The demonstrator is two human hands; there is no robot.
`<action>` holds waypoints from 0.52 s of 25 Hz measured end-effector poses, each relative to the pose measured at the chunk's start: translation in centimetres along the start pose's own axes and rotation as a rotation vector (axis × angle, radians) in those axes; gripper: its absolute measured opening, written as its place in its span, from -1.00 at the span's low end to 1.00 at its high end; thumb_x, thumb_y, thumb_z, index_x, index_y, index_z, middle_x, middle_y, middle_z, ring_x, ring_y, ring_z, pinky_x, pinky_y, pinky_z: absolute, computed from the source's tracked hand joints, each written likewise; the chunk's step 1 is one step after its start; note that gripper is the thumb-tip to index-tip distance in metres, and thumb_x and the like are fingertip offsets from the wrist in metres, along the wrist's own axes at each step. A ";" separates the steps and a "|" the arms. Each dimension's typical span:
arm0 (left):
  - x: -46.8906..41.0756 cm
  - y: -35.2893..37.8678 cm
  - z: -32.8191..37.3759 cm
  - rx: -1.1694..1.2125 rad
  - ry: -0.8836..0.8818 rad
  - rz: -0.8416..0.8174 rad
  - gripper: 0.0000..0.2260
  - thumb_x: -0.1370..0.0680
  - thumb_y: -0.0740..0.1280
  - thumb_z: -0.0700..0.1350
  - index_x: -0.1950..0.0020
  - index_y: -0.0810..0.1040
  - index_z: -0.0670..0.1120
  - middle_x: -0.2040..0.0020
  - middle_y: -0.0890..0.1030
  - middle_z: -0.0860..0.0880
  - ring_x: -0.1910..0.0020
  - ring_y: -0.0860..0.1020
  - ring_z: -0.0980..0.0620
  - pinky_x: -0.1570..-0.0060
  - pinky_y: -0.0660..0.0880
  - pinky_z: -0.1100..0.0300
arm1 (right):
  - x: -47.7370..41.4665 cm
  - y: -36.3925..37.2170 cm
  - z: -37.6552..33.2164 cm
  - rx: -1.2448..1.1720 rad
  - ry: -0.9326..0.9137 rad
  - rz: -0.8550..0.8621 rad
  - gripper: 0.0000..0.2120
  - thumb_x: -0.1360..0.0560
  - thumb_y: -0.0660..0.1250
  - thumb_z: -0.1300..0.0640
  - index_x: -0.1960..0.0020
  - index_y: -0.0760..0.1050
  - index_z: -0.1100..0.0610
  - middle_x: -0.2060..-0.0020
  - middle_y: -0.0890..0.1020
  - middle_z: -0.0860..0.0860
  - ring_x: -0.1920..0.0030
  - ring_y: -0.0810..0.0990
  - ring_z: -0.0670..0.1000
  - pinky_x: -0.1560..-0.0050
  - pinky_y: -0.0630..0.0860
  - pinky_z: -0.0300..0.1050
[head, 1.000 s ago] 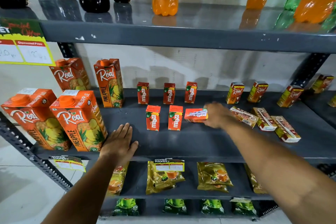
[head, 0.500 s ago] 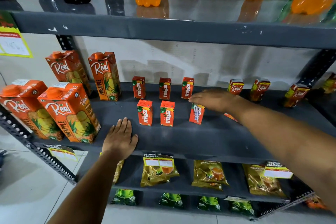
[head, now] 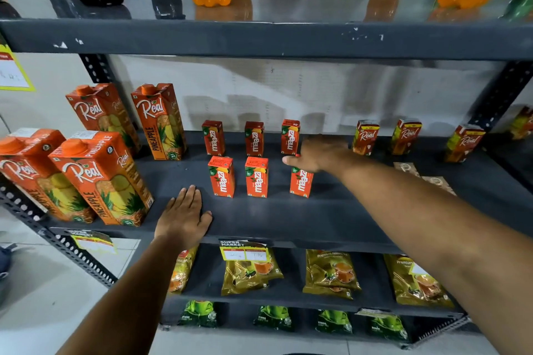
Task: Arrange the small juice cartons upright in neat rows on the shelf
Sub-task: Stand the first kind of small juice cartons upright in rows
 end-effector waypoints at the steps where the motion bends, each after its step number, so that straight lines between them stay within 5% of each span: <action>1: 0.0 -0.2 -0.1 0.020 0.004 -0.029 -0.41 -0.62 -0.02 0.12 -0.55 -0.07 -0.16 -0.60 -0.05 -0.10 -0.56 -0.08 -0.05 -0.49 -0.09 0.03 | 0.2 -0.1 0.1 -0.028 0.001 -0.019 -0.22 -0.36 0.05 -0.51 -0.22 0.44 0.11 -0.05 0.61 0.09 -0.02 0.57 0.13 0.09 0.49 -0.01; 4: 1.4 -1.2 0.3 0.145 0.058 0.021 -0.42 -0.63 0.06 0.09 -0.55 -0.01 -0.17 -0.59 0.02 -0.12 -0.56 -0.04 -0.06 -0.49 -0.06 0.05 | 0.0 -2.0 3.2 -0.141 0.006 0.072 -0.13 -0.35 0.00 -0.54 -0.37 0.31 0.10 -0.12 0.59 0.11 -0.03 0.57 0.15 0.16 0.41 -0.05; 7: 4.5 -1.8 5.6 0.126 0.292 0.148 -0.38 -0.59 0.04 0.14 -0.55 0.01 -0.14 -0.58 0.05 -0.11 -0.55 0.00 -0.08 -0.50 -0.07 0.02 | 0.0 -2.8 9.3 -0.157 0.011 0.069 -0.31 -0.42 0.24 -0.33 -0.38 0.29 0.08 -0.30 0.48 0.14 -0.19 0.49 0.19 0.00 0.43 -0.03; 10: 6.2 -0.3 15.8 0.043 0.588 0.128 -0.37 -0.56 -0.15 0.22 -0.53 -0.20 -0.09 -0.56 -0.19 -0.03 -0.52 -0.28 0.02 -0.43 -0.37 0.04 | 1.1 0.2 13.9 -0.026 0.012 -0.180 -0.46 -0.41 0.39 -0.15 -0.26 0.45 0.13 -0.13 0.58 0.11 -0.02 0.56 0.12 -0.05 0.51 -0.05; 13: 4.9 -0.1 24.2 0.072 0.610 0.137 -0.39 -0.60 -0.11 0.17 -0.54 -0.18 -0.12 -0.58 -0.16 -0.08 -0.53 -0.28 0.00 -0.43 -0.36 0.11 | 2.3 3.5 16.1 -0.010 0.059 -0.259 -0.49 -0.35 0.42 -0.18 -0.15 0.52 0.13 0.06 0.61 0.05 0.13 0.57 0.05 0.08 0.52 -0.08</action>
Point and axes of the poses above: each hand's wrist, its own x-axis away from the middle knuckle, its own y-axis out of the palm, z = x × y, the point moved 4 cm from there along -x, towards the middle knuckle
